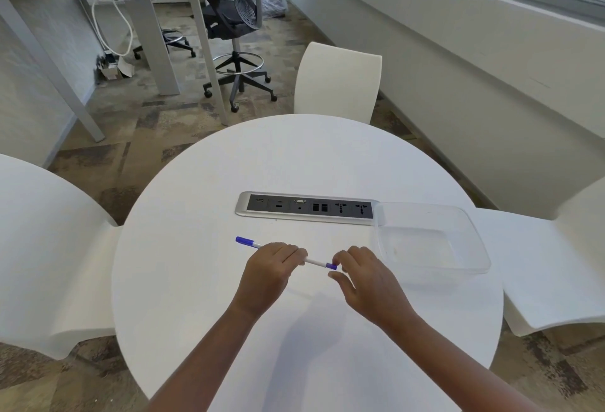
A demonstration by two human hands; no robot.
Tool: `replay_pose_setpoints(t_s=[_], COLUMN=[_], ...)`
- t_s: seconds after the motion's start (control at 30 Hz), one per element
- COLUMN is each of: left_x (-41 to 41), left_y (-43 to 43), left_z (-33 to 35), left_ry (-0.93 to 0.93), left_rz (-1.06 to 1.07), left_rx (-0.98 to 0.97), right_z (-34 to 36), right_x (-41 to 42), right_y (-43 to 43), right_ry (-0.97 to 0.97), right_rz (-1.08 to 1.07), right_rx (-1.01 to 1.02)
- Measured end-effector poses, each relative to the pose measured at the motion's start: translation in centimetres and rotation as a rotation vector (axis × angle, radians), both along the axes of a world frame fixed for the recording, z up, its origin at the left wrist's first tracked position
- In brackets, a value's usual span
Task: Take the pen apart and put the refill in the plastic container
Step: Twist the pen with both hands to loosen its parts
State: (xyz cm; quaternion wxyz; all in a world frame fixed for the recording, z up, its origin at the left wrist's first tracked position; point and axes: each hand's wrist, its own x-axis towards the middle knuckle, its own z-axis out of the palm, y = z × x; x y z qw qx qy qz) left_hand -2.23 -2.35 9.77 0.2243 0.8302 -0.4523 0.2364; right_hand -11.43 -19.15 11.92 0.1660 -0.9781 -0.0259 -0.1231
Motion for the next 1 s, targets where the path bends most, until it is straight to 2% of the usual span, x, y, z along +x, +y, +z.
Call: replay_pose_setpoints(t_s=[0.13, 0.27, 0.4, 0.57, 0.6, 0.63, 0.7, 0.87, 1.0], left_x=[0.1, 0.3, 0.6, 0.8, 0.8, 0.8, 0.9, 0.9, 0.9], left_y=[-0.2, -0.5, -0.7, -0.9, -0.9, -0.9, -0.9, -0.8, -0.8], left_z=[0.0, 0.1, 0.2, 0.3, 0.3, 0.3, 0.3, 0.4, 0.4], left_ry=[0.006, 0.007, 0.005, -0.024, -0.024, -0.022, -0.016, -0.01, -0.02], left_rz=[0.003, -0.002, 0.0, -0.005, -0.006, -0.005, 0.0, -0.003, -0.016], left_rx=[-0.013, -0.022, -0.023, -0.009, -0.005, -0.003, -0.007, -0.016, -0.016], right_z=[0.0, 0.1, 0.4, 1.5, 1.6, 1.6, 1.6, 0.7, 0.9], right_x=[0.6, 0.9, 1.5, 2.2, 2.1, 2.1, 2.1, 1.0, 0.8], right_y=[-0.3, -0.3, -0.1, -0.4, -0.5, -0.6, -0.5, 0.0, 0.1], right_ry=[-0.161, -0.112, 0.179, 0.573, 0.639, 0.672, 0.621, 0.224, 0.028], right_rz=[0.053, 0.038, -0.085, -0.273, -0.301, -0.307, -0.268, -0.126, -0.006], right_rx=[-0.154, -0.094, 0.304, 1.156, 1.267, 1.29, 1.085, 0.297, 0.049])
